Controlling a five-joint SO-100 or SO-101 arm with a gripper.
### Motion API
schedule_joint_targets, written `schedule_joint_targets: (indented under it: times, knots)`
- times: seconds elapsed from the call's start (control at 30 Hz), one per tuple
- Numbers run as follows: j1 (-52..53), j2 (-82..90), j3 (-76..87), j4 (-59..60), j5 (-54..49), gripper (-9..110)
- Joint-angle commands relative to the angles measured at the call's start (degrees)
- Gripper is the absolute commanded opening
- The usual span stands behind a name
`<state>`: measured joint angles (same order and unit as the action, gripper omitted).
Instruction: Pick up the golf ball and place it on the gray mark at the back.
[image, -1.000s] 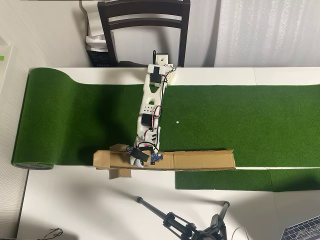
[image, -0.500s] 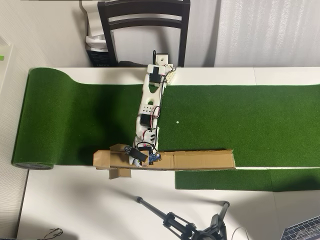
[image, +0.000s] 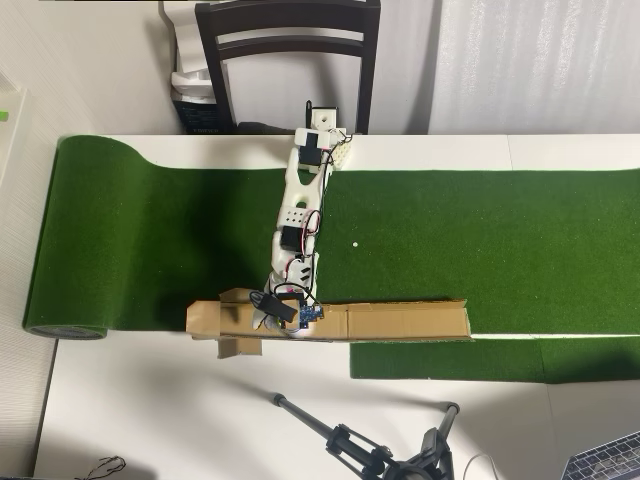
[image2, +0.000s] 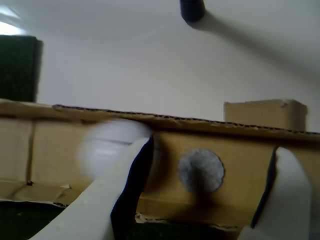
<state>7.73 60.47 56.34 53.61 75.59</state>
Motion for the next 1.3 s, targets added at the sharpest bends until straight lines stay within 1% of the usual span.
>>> schedule_joint_targets:
  times: [0.0,0.6,0.77,0.97,1.07,1.17,1.27]
  knots:
    - [-0.1,3.3,-5.5,-1.2,-0.6,38]
    - [-0.1,3.3,-5.2,-0.2,-0.1,38]
    - [-0.3,4.7,-7.2,6.5,0.1,38]
    - [-1.7,10.7,-7.5,20.3,3.2,38]
    - [-1.8,13.8,-7.9,24.9,3.3,38]
    - [-1.8,18.6,-7.6,29.1,3.2,38]
    - [-1.6,25.0,-7.6,36.2,3.3,38]
